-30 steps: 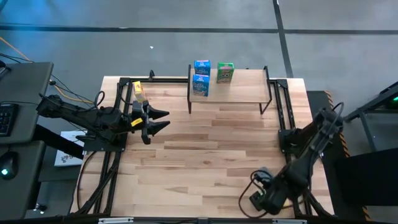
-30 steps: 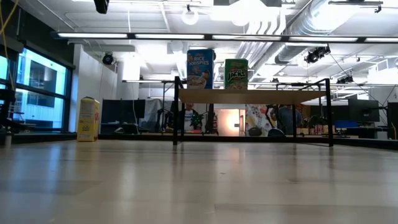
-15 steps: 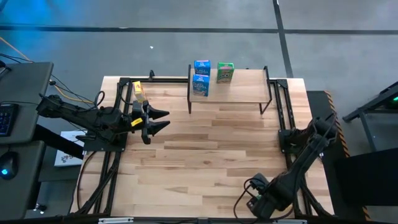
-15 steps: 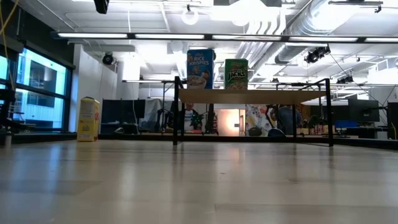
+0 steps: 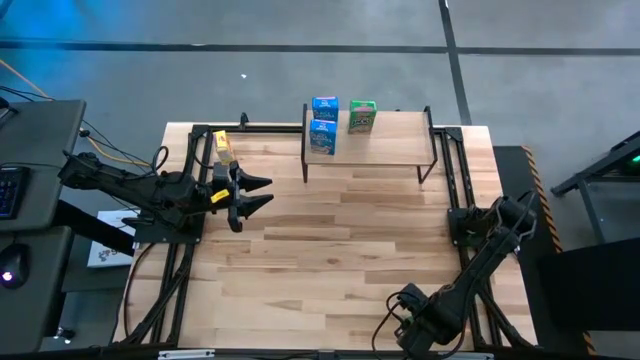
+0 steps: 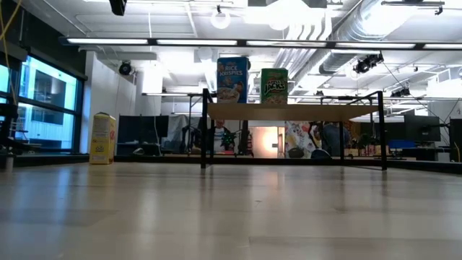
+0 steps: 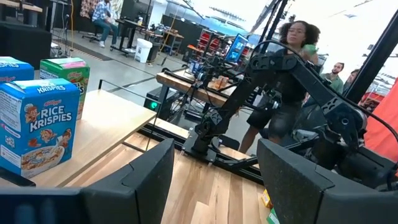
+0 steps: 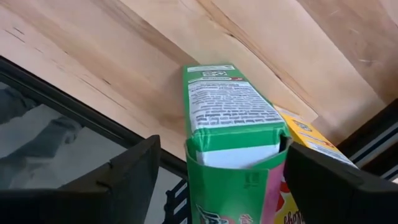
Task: Stack cereal on shelf
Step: Put the green cereal box on the shelf
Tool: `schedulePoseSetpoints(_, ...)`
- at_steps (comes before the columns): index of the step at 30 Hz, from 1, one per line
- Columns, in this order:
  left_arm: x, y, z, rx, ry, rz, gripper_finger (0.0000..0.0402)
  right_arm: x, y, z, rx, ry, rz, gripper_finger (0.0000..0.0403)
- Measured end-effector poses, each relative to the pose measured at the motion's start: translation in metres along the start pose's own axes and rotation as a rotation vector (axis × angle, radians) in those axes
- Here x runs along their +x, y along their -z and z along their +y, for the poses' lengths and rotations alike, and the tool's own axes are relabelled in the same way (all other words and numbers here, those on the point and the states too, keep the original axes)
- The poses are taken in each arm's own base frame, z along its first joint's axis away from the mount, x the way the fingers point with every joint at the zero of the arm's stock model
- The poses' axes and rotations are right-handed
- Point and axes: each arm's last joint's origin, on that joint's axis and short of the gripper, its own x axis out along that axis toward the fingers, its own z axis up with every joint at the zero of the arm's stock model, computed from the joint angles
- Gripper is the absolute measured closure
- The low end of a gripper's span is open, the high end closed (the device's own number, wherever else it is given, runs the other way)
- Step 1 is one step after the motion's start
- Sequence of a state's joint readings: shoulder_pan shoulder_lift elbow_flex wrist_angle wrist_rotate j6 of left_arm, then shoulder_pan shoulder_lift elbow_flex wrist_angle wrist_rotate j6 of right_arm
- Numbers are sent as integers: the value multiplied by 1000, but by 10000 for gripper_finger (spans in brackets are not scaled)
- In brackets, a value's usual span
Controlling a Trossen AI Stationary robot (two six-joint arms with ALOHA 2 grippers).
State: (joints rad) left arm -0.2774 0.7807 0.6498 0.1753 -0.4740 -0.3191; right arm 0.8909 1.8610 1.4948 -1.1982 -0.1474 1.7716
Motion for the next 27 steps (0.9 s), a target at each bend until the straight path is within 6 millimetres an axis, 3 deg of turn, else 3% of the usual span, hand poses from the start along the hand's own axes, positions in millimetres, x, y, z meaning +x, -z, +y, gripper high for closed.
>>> schedulePoseSetpoints(16,0,2,1,27,-8,18,181,0,0,-1,-25,8,-2,210)
schedulePoseSetpoints(27,0,2,1,27,-12,16,181,-21,-16,11,-251,-75,-65,287)
